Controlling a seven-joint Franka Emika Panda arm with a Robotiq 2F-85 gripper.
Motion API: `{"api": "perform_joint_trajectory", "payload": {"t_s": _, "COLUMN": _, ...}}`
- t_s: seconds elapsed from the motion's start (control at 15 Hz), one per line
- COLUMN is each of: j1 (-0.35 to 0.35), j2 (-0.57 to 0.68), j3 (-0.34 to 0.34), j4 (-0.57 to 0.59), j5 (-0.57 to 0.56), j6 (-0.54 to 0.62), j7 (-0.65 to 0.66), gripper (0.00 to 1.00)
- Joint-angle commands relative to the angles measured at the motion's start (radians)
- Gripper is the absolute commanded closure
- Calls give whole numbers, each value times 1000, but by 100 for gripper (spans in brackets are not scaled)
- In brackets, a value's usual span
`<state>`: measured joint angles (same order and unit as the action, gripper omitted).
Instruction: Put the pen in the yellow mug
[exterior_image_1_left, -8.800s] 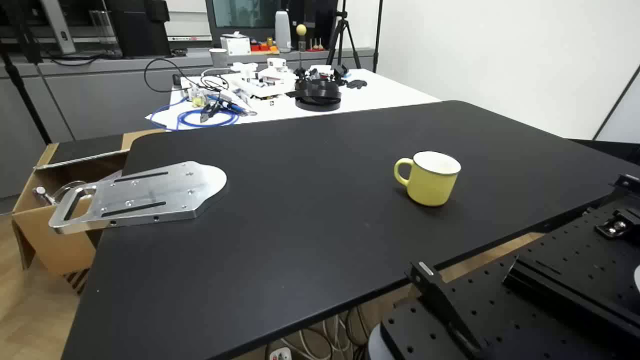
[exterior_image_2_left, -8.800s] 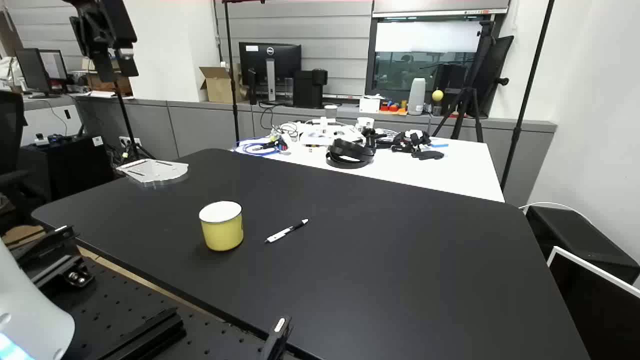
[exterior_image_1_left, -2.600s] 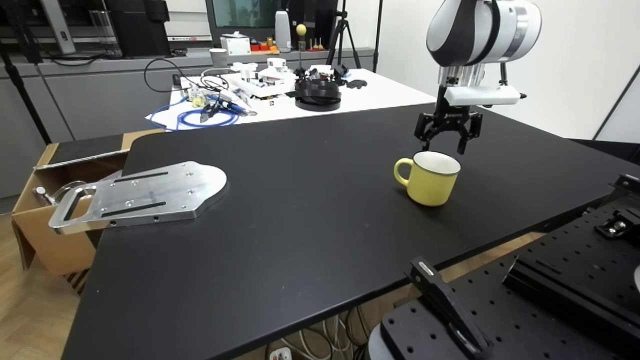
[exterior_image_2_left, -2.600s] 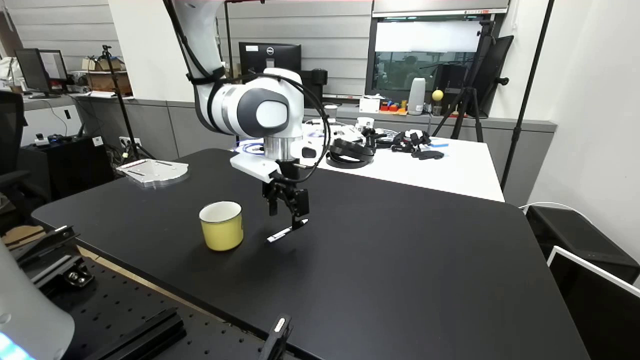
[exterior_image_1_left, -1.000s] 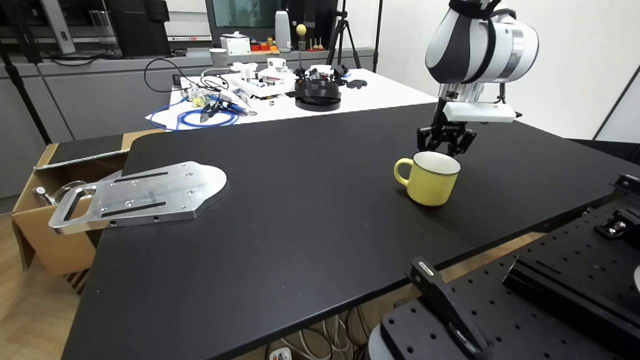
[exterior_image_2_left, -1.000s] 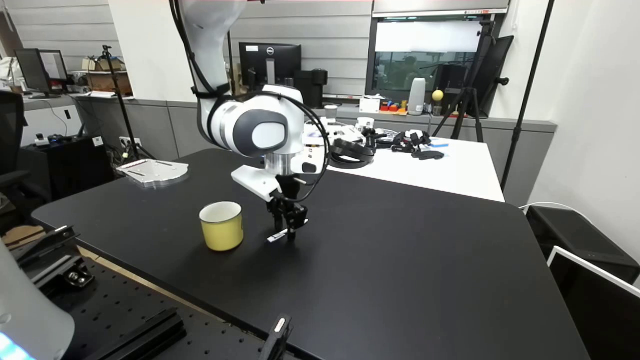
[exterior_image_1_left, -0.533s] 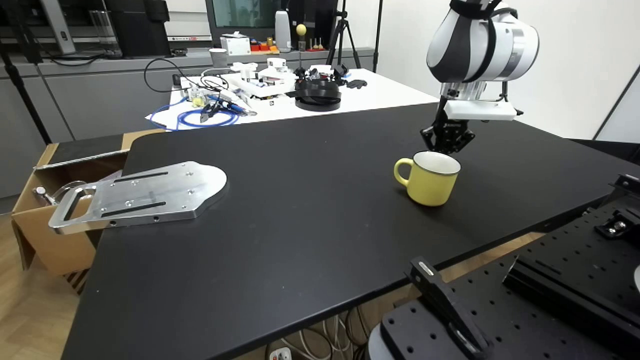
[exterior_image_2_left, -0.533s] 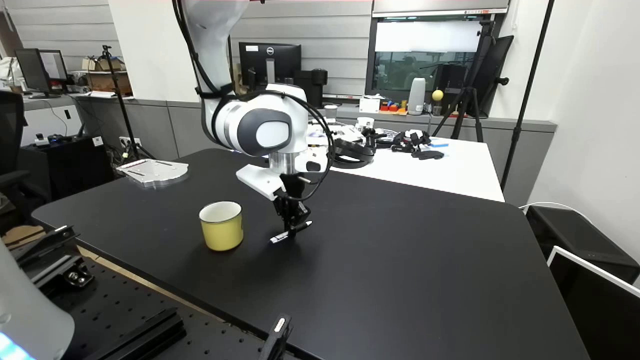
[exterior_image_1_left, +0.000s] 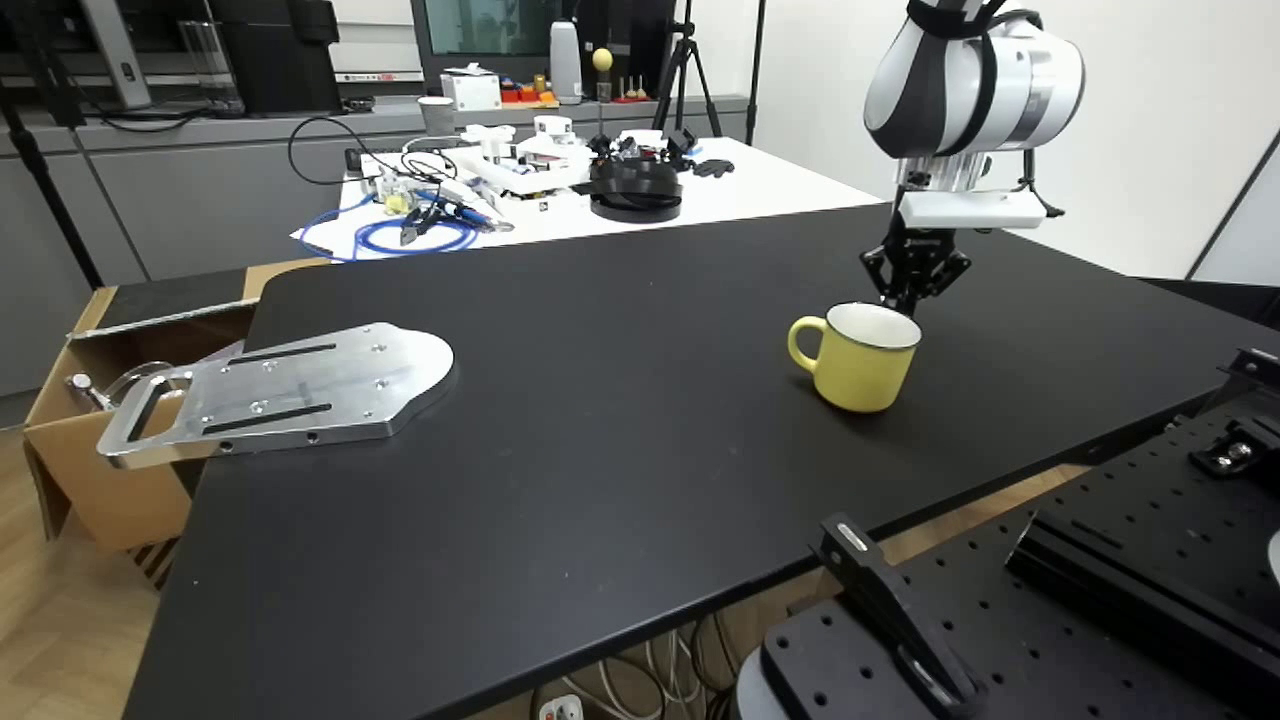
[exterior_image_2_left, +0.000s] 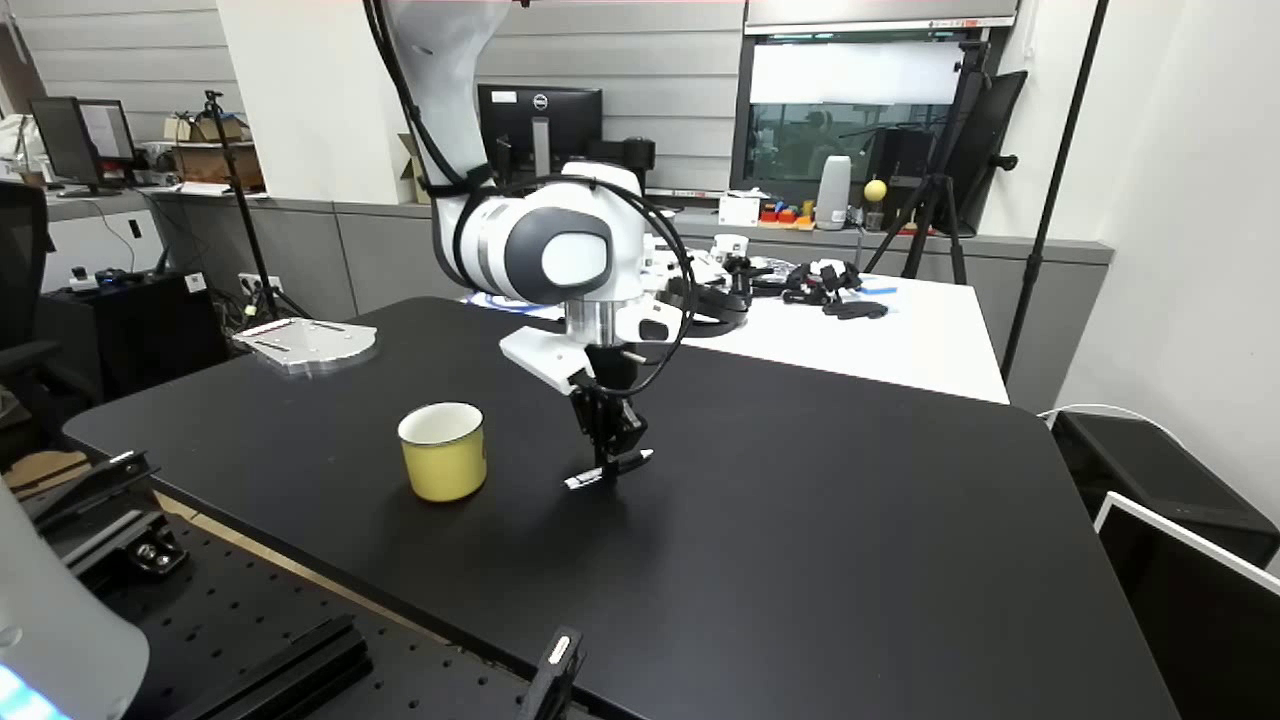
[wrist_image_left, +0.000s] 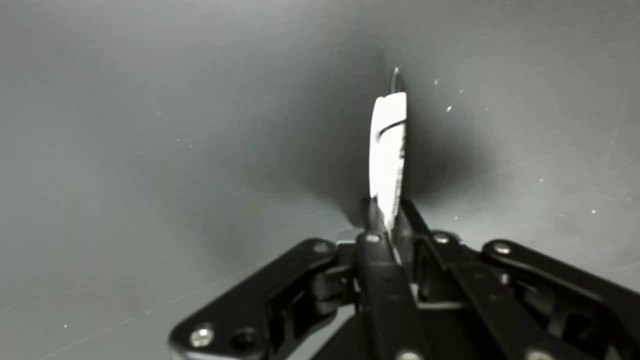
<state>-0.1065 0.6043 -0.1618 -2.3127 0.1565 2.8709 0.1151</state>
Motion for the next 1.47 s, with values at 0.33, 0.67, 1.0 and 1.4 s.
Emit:
{"api": "perform_joint_trajectory", "payload": {"t_s": 0.33, "j1": 26, "j2": -21, "j3": -32, "j4": 141, "j5": -36, "j6": -382, "j7": 80, "gripper": 97}}
{"api": "perform_joint_trajectory", "payload": {"t_s": 0.67, "j1": 9, "j2": 9, "j3": -9, "j4": 242, "j5": -34, "j6": -648, "j7": 70, "gripper": 97}}
{"api": "perform_joint_trajectory", "payload": {"t_s": 1.0, "j1": -8, "j2": 43, "j3": 16, "j4": 324, "j5": -13, "j6": -856, "j7": 56, "gripper": 97}}
{"api": "perform_joint_trajectory", "payload": {"t_s": 1.4, "j1": -3, "j2": 65, "j3": 25, "j4": 400, "j5": -16, "j6": -990, "j7": 64, "gripper": 97}}
